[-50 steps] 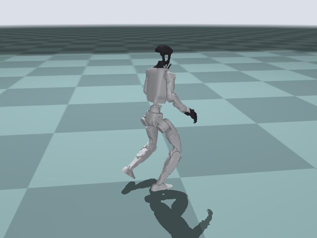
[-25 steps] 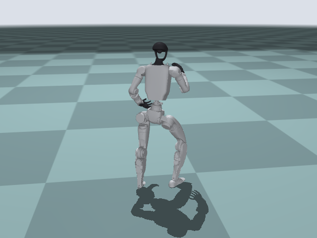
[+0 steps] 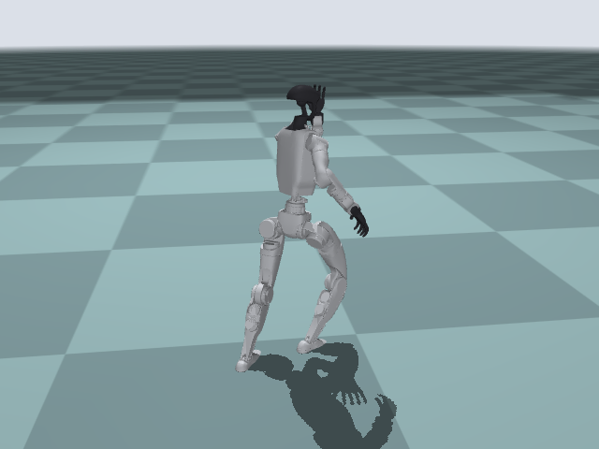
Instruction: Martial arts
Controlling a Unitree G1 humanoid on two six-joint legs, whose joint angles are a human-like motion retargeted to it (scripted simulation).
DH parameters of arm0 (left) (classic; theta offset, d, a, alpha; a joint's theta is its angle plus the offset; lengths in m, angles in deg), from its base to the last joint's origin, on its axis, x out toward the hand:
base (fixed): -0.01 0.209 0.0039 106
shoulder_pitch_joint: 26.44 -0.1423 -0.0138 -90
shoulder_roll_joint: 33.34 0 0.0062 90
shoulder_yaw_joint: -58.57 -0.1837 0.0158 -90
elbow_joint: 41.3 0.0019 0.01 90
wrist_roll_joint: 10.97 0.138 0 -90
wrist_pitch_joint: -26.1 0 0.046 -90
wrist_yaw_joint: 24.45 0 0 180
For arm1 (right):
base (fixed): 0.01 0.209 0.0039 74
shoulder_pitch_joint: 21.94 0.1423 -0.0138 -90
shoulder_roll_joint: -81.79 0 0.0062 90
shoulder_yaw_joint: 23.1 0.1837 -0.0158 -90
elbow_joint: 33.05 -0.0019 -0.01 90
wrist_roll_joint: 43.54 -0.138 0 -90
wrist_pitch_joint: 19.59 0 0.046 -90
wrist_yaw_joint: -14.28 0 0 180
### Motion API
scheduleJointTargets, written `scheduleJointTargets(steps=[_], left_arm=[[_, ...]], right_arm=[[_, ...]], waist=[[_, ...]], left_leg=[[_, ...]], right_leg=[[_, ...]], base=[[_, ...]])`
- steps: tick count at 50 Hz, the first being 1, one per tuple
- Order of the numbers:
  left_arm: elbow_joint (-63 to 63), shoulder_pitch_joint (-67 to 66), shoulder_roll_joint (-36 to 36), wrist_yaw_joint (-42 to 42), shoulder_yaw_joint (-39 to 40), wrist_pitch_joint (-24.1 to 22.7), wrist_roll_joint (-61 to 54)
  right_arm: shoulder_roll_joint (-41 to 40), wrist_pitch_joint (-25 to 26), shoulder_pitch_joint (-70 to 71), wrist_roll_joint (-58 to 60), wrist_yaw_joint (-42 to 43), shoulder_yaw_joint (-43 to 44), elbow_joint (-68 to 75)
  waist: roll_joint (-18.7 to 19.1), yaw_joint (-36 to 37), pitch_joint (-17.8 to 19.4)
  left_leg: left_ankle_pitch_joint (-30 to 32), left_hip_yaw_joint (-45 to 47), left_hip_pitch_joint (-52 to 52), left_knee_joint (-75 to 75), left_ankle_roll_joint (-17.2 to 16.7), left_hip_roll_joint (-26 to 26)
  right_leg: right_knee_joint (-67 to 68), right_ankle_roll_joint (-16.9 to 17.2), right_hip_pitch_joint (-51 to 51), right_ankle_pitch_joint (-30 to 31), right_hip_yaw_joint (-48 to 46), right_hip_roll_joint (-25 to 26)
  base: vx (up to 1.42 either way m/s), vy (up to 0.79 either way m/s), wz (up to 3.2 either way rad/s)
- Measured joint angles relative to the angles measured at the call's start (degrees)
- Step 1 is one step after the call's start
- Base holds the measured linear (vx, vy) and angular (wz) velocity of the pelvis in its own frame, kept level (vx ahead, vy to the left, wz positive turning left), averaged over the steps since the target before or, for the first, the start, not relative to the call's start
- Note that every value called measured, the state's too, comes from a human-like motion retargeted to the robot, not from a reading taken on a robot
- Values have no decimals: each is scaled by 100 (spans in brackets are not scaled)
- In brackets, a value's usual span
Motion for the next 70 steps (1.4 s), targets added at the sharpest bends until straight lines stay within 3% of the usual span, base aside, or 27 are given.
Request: scheduleJointTargets(steps=[3,5,7,9,12,13,14,15,17,20,22,23,25,28,31,32,34,36,38,40,42,47,50,52,60,66,70], left_arm=[[-600,-750,-717,205,434,22,-168],[-907,-2170,-673,923,1181,235,-728],[-747,-3663,-159,1604,1779,455,-934],[-247,-4903,527,2022,2136,646,-676],[881,-6021,1195,1655,2339,677,100],[1272,-6202,1284,1325,2416,604,280],[1719,-6599,1393,929,2489,504,421],[2194,-7103,1513,501,2558,392,543],[3122,-7964,1920,-148,2463,387,588],[4334,-8337,2883,-704,1560,416,244],[4677,-7915,3412,-670,1391,350,-251],[4676,-7606,3544,-547,1542,318,-467],[4321,-6840,3481,-212,2114,282,-723],[3176,-5363,2467,304,3050,377,-421],[2060,-4923,1379,605,3598,538,90],[1715,-4889,1072,673,3716,562,232],[1156,-4807,647,752,3872,541,421],[776,-4724,225,765,4018,464,533],[589,-4628,-167,764,4145,381,587],[555,-4518,-450,756,4235,342,654],[586,-4369,-579,786,4209,346,733],[554,-3929,-282,959,3607,446,923],[444,-3692,57,1188,2946,518,851],[326,-3613,270,1400,2506,571,687],[-136,-3741,954,2391,1005,1020,-48],[-257,-3990,1497,2972,283,1518,-462],[49,-4127,1726,3238,21,1744,-475]], right_arm=[[104,140,-1034,90,62,1111,22],[123,238,-1081,137,109,1712,-196],[133,197,-388,234,225,1884,-370],[130,84,572,303,236,1794,-621],[248,-53,1979,279,139,1259,-1351],[308,-86,2389,236,138,1004,-1698],[358,-110,2683,169,168,467,-2053],[403,-131,2919,90,212,-212,-2411],[500,-149,3282,-107,318,-1532,-2892],[1014,14,3755,-433,579,-2645,-2951],[1209,52,4111,-529,694,-2705,-2815],[1196,27,4249,-540,678,-2620,-2758],[1011,-64,4342,-536,494,-2238,-2590],[422,-159,3865,-512,-47,-1054,-1856],[-35,-145,2691,-455,-455,-671,-583],[-106,-125,2258,-425,-515,-608,-119],[-60,-46,1357,-351,-530,-332,800],[-132,77,476,-313,-530,103,1723],[-384,245,-262,-306,-524,579,2691],[-752,433,-736,-370,-453,956,3648],[-1179,570,-893,-559,-305,1177,4403],[-2170,677,-454,-1048,-113,1064,4994],[-2600,633,258,-1213,-32,670,4613],[-2708,563,787,-1287,72,376,4081],[-2535,219,2601,-1257,515,-271,1407],[-2361,211,3442,-1467,813,-241,-221],[-2334,167,3871,-1616,867,-368,-588]], waist=[[5,-78,242],[446,321,480],[293,989,683],[-215,1706,937],[-1218,2799,1791],[-1528,3129,2230],[-1885,3480,2573],[-2267,3843,2867],[-2698,4219,2867],[-2698,4196,2867],[-2698,3981,2867],[-2698,3871,2867],[-2698,3619,2867],[-2698,3138,2860],[-2576,2557,1606],[-2345,2442,1204],[-1429,2349,659],[-537,2202,366],[145,1913,231],[539,1560,173],[599,1286,182],[193,1221,308],[-197,1424,425],[-412,1581,493],[-1091,2124,568],[-1190,2605,449],[-1061,3171,488]], left_leg=[[326,449,-862,3548,-311,838],[624,179,-2359,6613,-356,1686],[840,-117,-3927,9055,-146,1494],[962,-209,-5896,11011,54,800],[1083,122,-9312,12469,202,-54],[964,209,-10313,12443,207,-123],[552,253,-10686,12146,209,32],[-8,277,-10747,11715,211,300],[-788,38,-10747,10413,159,1543],[-849,-339,-10747,8300,164,3201],[-729,-450,-10747,7977,201,3541],[-714,-528,-10747,8279,194,3460],[-484,-696,-10747,9241,109,2893],[952,-742,-10742,10062,-174,1578],[1916,-287,-9193,9817,-517,998],[2119,-192,-8488,9548,-644,911],[2299,-234,-7044,8725,-858,965],[2174,-195,-5637,7611,-883,1235],[1814,80,-4411,6367,-761,1507],[1274,516,-3438,5097,-589,1548],[754,892,-2722,3833,-400,1232],[-15,1291,-2057,1906,108,361],[220,1124,-2061,1251,284,-44],[391,937,-2204,1086,326,-175],[944,14,-2986,1072,306,-697],[1194,-926,-3858,1513,234,-1013],[1056,-1374,-4654,2421,22,-1005]], right_leg=[[81,-312,398,-240,28,435],[81,-720,347,-256,-85,1190],[284,-892,358,-331,330,1402],[445,-764,454,-466,928,1115],[578,-197,1020,-710,1581,12],[598,95,1381,-772,1779,-349],[497,385,2024,-840,1978,-921],[336,675,2808,-911,2179,-1599],[-149,1164,3916,-921,2282,-3126],[-373,1644,4667,-868,2047,-4956],[-337,1650,4325,-916,1995,-5420],[-358,1586,4065,-950,1998,-5368],[-322,1389,3442,-1049,1967,-4735],[174,1032,1943,-1072,1750,-3007],[-9,756,670,-597,1623,-1713],[-193,666,440,-411,1544,-1254],[-714,466,325,-33,1229,-186],[-1267,318,421,288,860,676],[-1724,250,542,528,472,1126],[-1951,264,565,648,127,1148],[-1913,338,519,642,-104,838],[-1432,581,149,732,-280,-74],[-1414,948,-191,1077,111,-278],[-1324,1068,-351,980,386,-295],[56,895,-220,397,1111,-813],[-544,1017,586,1,1637,-414],[-1145,737,866,-624,1350,-125]], base=[[21,-16,-110],[7,-12,-215],[7,-2,-247],[2,6,-184],[3,12,-88],[11,9,-100],[16,5,-187],[13,-2,-283],[-2,-12,-320],[-23,-18,-187],[-11,1,32],[2,20,128],[7,33,203],[-2,32,269],[-3,18,103],[2,15,-13],[3,14,-30],[0,9,23],[-6,5,114],[-14,5,169],[-24,8,181],[-42,13,147],[-47,12,143],[-42,9,140],[-30,-1,147],[-21,-16,175],[-26,-21,134]])
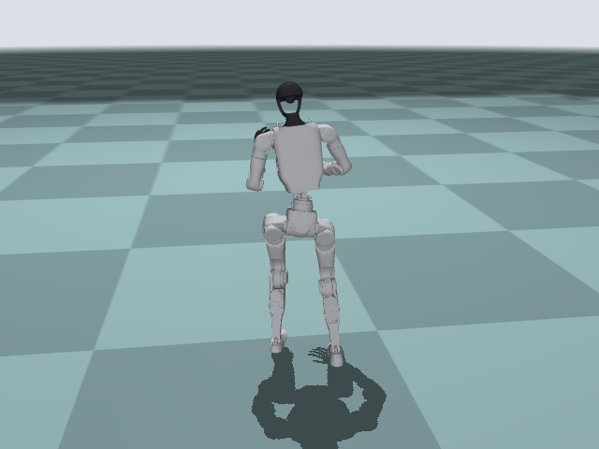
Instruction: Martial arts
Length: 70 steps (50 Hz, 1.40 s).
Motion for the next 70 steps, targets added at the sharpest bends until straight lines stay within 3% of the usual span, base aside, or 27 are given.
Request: scheduleJointTargets(steps=[2,5,7,10,13,15,18,20,22,28,35,40,43,47,50,52,54,56,57,60,62,64,66,68,70], left_arm=[[334,98,93,208,-59,79,183],[718,-89,139,451,-168,222,529],[1126,-77,152,658,-195,307,826],[1504,-305,-17,875,-290,489,1080],[1697,-573,-264,1033,-299,634,1074],[1716,-755,-425,1124,-229,713,999],[1515,-936,-668,1262,-38,762,861],[1323,-970,-792,1309,63,733,763],[1087,-906,-937,1341,226,705,571],[333,-216,-1073,1230,401,424,281],[-944,1446,-1578,898,309,-242,445],[-1529,2630,-2538,344,156,-627,472],[-1751,2971,-3014,262,-102,-740,-16],[-1960,2763,-3421,401,53,-852,-693],[-1986,2266,-3522,188,312,-1071,-909],[-1913,1851,-3469,-325,424,-1369,-890],[-1724,1327,-3313,-1363,592,-1840,-601],[-1484,733,-3037,-2670,852,-2239,-163],[-1368,411,-2740,-3289,956,-2359,98],[-1081,-504,-1054,-4504,863,-2487,727],[-1054,-877,-242,-4807,675,-2532,631],[-1117,-1238,176,-4921,470,-2573,264],[-1403,-1489,248,-4802,411,-2644,-204],[-1790,-1569,-137,-3588,846,-2557,-1406],[-1910,-1343,-988,-2017,1296,-2141,-2072]], right_arm=[[140,-30,307,-142,-81,-44,-29],[253,-69,424,-265,-227,-208,-95],[380,-96,536,-507,-457,-313,-54],[428,-95,272,-673,-737,-380,-44],[394,-97,-163,-797,-931,-300,90],[351,-98,-465,-844,-1005,-182,244],[297,-87,-862,-859,-1045,51,575],[266,-48,-1103,-843,-1027,183,851],[196,-31,-1204,-816,-1019,253,1297],[138,189,-1701,-692,-1190,329,2819],[475,477,-2418,-480,-1247,748,4092],[807,624,-2953,-372,-740,1409,4456],[833,656,-2926,-329,-238,1631,4635],[666,594,-1900,-340,298,1145,4427],[814,408,-585,-202,604,277,3641],[948,228,412,-276,826,-446,3025],[929,41,1330,-521,1009,-1222,2578],[669,-155,2151,-761,1060,-2012,2435],[519,-249,2497,-855,1028,-2444,2506],[150,-465,3067,-973,665,-3611,3193],[-247,-549,3226,-1140,387,-3783,3412],[-584,-648,3214,-1320,228,-3830,3183],[-821,-792,3296,-1520,-2,-3847,2650],[-621,-677,3487,-1932,-614,-3668,1305],[-419,-541,3586,-2082,-994,-3103,-19]], waist=[[294,271,22],[445,470,138],[836,671,90],[1117,793,5],[1226,702,-87],[1168,529,-121],[847,123,-59],[729,-153,22],[454,-458,21],[393,-1075,-13],[797,-1813,-349],[1276,-2416,-681],[1633,-2586,-626],[2098,-2086,58],[1852,-1107,412],[1092,-396,685],[-6,170,1166],[-1177,718,1928],[-1580,965,2253],[-1637,1185,2379],[-1637,950,2379],[-1637,733,2379],[-1637,446,2379],[-1637,102,2379],[-1587,-304,2231]], left_leg=[[-234,-71,-453,491,-135,364],[-651,400,-840,1284,-94,746],[-923,556,-947,1918,-177,1313],[-1162,924,-643,2464,-189,1774],[-1330,1284,-11,2162,-104,1955],[-1427,1464,454,1563,-15,1804],[-1612,1528,1048,457,238,1112],[-1644,1467,1284,134,301,809],[-1266,1411,1751,-835,369,343],[-949,1339,2676,-2068,348,167],[-829,1458,3501,-3010,364,293],[-1130,1602,3893,-2758,287,288],[-973,2156,3945,-1251,23,768],[-234,2342,2277,4096,-311,2497],[-332,2041,600,6762,-159,2987],[-472,1790,-656,7782,33,3190],[-598,1537,-1881,8039,299,3573],[-832,1439,-2856,7231,467,4117],[-911,1389,-3285,6439,419,4356],[-478,879,-4551,2875,-217,4461],[15,746,-5119,1884,-351,4276],[98,516,-5682,3038,-207,4154],[-170,606,-5893,5571,38,4063],[-311,1075,-5663,8151,180,3660],[147,1747,-5276,9676,197,2832]], right_leg=[[-450,-194,95,-26,-439,311],[-350,-311,54,-173,-913,306],[-892,-449,213,63,-1242,783],[-1193,-564,353,200,-1602,1044],[-1118,-616,367,224,-1891,997],[-734,-622,237,167,-1982,747],[574,-496,-285,313,-1634,6],[1401,-405,-700,451,-1227,-191],[2008,-330,-1210,583,-768,-448],[1834,-192,-2077,1011,-381,-170],[-113,117,-2523,1497,-659,441],[-10,-226,-2298,1321,-1011,485],[381,-657,-1794,867,-1047,649],[611,-1203,-915,504,-1158,1547],[896,-1199,-465,421,-577,1689],[1217,-914,-226,610,-12,937],[1560,-403,102,691,655,-155],[1663,155,570,569,1096,-1622],[1572,391,801,467,1183,-2352],[1099,753,1082,158,879,-3792],[1212,756,997,-117,674,-4323],[1407,664,982,-315,735,-4720],[1558,500,1023,-396,828,-4894],[1584,263,972,-422,800,-4649],[1650,22,668,-466,599,-4019]], base=[[-25,-20,129],[-24,-14,143],[-17,-8,92],[-12,-2,104],[-6,6,118],[-2,11,124],[0,16,128],[3,16,112],[10,15,75],[19,11,12],[34,1,-26],[51,-3,-26],[54,2,-25],[35,6,-85],[29,17,-179],[24,20,-174],[24,20,-143],[27,23,-157],[25,24,-161],[10,9,-61],[6,3,36],[19,16,-12],[22,14,-9],[7,1,65],[-10,-16,178]])
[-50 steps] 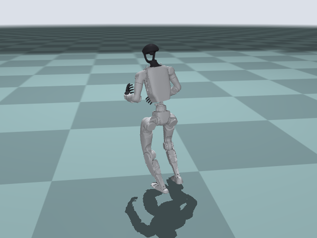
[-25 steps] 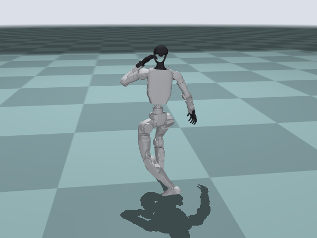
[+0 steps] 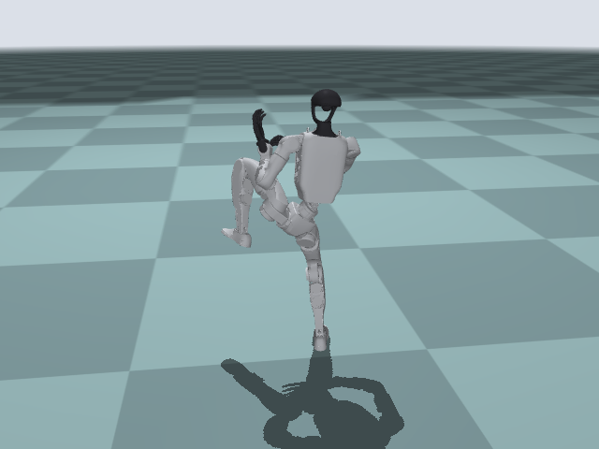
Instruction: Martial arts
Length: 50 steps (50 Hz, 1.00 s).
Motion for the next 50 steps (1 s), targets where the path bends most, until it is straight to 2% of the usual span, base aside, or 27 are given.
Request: scheduleJointTargets(steps=[3,5,8,10,13,15,19,22,25,28,34,38,45,50], left_arm=[[240,320,-1056,1625,278,887,464],[350,550,-1591,2119,265,1272,1001],[557,1093,-2054,2247,-88,1568,1708],[797,1569,-2174,2201,-438,1675,2104],[1353,2393,-2132,1953,-1134,1756,2540],[1735,2885,-2007,1774,-1595,1780,2800],[2281,3471,-1446,1349,-2263,1774,3358],[2387,3459,-878,1170,-2386,1749,3749],[2365,3168,-383,1216,-2381,1767,3981],[2387,2688,74,1481,-2317,1834,4157],[2607,1594,346,1718,-2224,1964,4310],[2823,1141,252,1713,-2214,2010,4350],[3347,524,222,1453,-2190,2031,4633],[3915,370,217,1368,-2271,2001,4904]], right_arm=[[315,179,-440,-28,4,807,-1507],[340,177,-914,-106,177,1253,-2198],[164,69,-1732,-428,375,1722,-2798],[38,2,-2291,-669,431,1927,-3059],[-37,-33,-3069,-932,465,2162,-3295],[-21,-19,-3516,-1014,493,2326,-3375],[28,-66,-4301,-959,811,2893,-3355],[44,-107,-4685,-908,1120,3391,-3252],[26,-135,-4803,-851,1306,3763,-3191],[133,-175,-4745,-706,1361,4055,-3146],[242,-338,-4816,-759,1147,4147,-3103],[272,-413,-4836,-747,1047,4101,-3102],[55,-482,-4609,-538,1150,4069,-3200],[-203,-524,-4229,-288,1295,4078,-3285]], waist=[[947,-365,-870],[1732,-283,-1471],[2683,-71,-2110],[3112,-89,-2430],[3460,-309,-2790],[3582,-522,-2966],[3591,-971,-3153],[3435,-1206,-3182],[3218,-1182,-3129],[2979,-944,-3104],[2799,-377,-3410],[2789,-137,-3656],[2927,-15,-3850],[3087,-127,-3775]], left_leg=[[677,309,955,407,-182,-727],[681,167,1859,-75,-225,-703],[355,137,3258,-1643,-34,-189],[184,360,4068,-2801,101,81],[67,737,5059,-4244,144,247],[46,904,5627,-5063,107,232],[142,952,6639,-6894,-172,-192],[94,774,7215,-8303,-388,-739],[-421,551,7466,-9030,-403,-1068],[-513,384,7680,-9719,-378,-1342],[244,316,6793,-9552,-652,-1010],[383,492,6293,-9314,-694,-703],[66,689,6134,-8905,-645,-389],[20,648,6580,-9077,-631,-375]], right_leg=[[-213,-418,-846,100,-397,1626],[-599,-671,-1383,243,-644,2918],[-1366,-849,-1777,633,-1038,4500],[-1821,-893,-1938,901,-1275,5161],[-2248,-970,-2200,1143,-1533,5610],[-2313,-1021,-2430,1179,-1664,5704],[-1890,-1147,-2998,995,-1831,5500],[-1305,-1259,-3418,735,-1875,5162],[-836,-1374,-3693,497,-1947,4869],[-918,-1371,-3639,421,-2012,4598],[-2534,-1067,-3217,1221,-2320,4678],[-3246,-930,-3116,1609,-2463,4797],[-2957,-967,-3372,1487,-2553,4829],[-3099,-1029,-3084,1482,-2537,4988]], base=[[-8,-22,120],[1,-17,-63],[4,-14,-143],[2,-14,-106],[-2,-17,-40],[-6,-18,9],[-9,-14,56],[-9,-6,88],[-12,-1,79],[-9,0,80],[-9,-2,59],[-8,-1,35],[-4,0,7],[-4,3,-16]])
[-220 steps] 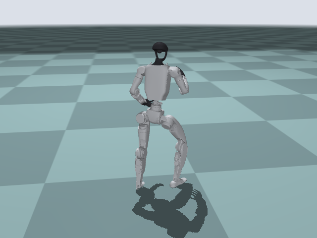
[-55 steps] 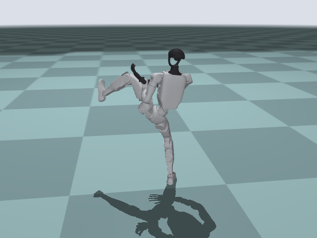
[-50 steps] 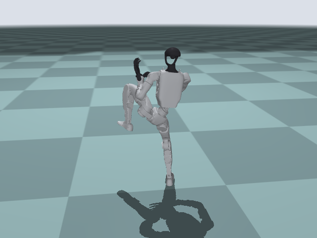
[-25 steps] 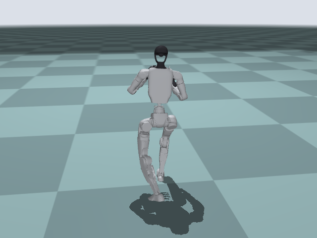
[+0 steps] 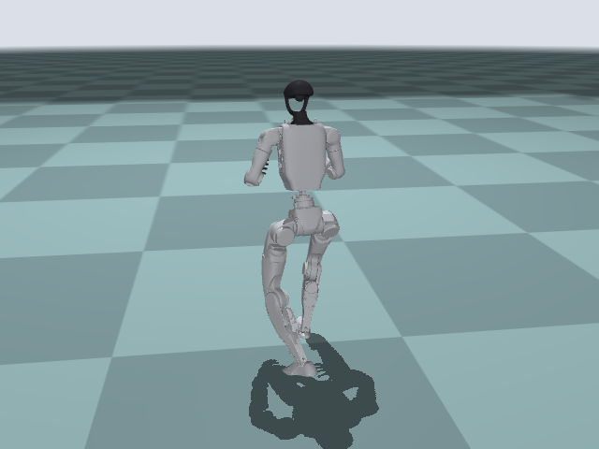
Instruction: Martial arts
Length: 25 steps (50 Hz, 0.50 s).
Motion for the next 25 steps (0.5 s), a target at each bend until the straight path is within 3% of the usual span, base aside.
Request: scheduleJointTargets(steps=[15,17,23,25], left_arm=[[735,-267,-107,291,-520,143,320],[796,-230,-143,327,-510,143,326],[943,-375,-172,381,-478,176,402],[1039,-341,-229,432,-445,177,396]], right_arm=[[-354,-95,380,493,305,472,-591],[-321,-40,341,552,306,552,-598],[-237,88,-35,683,151,557,-478],[-212,132,-80,670,29,571,-391]], waist=[[381,-115,16],[244,-176,32],[99,-81,155],[-80,-113,125]], left_leg=[[-463,-12,369,-329,99,-80],[-325,46,683,-1087,192,-443],[-728,239,608,-977,328,-572],[-385,263,978,-2022,438,-1001]], right_leg=[[-295,146,227,426,123,211],[-528,204,336,488,212,63],[-138,362,108,495,285,-194],[-573,447,260,646,338,-330]], base=[[-9,9,-22],[-10,13,11],[-17,13,-4],[-10,12,18]])
